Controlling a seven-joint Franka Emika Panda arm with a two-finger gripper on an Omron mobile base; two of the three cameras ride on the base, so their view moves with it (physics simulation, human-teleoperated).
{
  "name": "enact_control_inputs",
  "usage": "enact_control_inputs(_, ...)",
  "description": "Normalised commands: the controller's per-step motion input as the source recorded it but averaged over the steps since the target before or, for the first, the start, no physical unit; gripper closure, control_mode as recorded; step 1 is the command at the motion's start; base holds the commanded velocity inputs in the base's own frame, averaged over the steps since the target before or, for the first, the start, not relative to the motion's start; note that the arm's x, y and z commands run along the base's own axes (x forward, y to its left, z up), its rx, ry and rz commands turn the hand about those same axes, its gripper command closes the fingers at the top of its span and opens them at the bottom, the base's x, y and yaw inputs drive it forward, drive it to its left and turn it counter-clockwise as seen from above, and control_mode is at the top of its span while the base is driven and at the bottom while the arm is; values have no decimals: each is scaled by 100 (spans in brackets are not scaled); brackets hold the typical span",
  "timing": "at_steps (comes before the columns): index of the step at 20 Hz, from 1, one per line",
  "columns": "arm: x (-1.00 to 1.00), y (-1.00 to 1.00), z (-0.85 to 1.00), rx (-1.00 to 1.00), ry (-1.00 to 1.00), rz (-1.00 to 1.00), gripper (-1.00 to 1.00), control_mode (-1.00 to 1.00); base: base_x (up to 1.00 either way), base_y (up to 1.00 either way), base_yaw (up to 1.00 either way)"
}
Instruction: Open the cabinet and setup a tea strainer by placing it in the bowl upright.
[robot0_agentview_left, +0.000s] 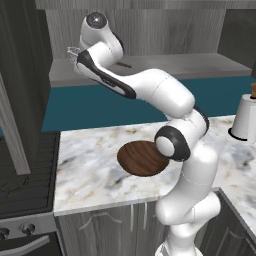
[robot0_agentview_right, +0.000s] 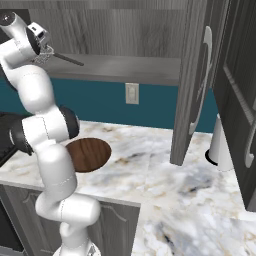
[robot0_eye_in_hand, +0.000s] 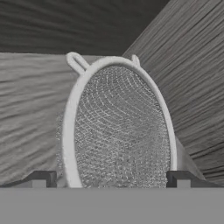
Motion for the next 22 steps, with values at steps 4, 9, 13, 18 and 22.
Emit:
enact_control_inputs(4, 20, 13, 0, 0, 0, 0, -100, -100, 0, 0, 0)
enact_control_inputs(9, 3, 12, 0, 0, 1, 0, -100, -100, 0, 0, 0)
enact_control_inputs(13, 0, 6, 0, 0, 0, 0, -100, -100, 0, 0, 0)
enact_control_inputs(18, 0, 5, 0, 0, 0, 0, 100, -100, 0, 0, 0)
enact_control_inputs(22, 0, 0, -3, 0, 0, 0, 100, -100, 0, 0, 0)
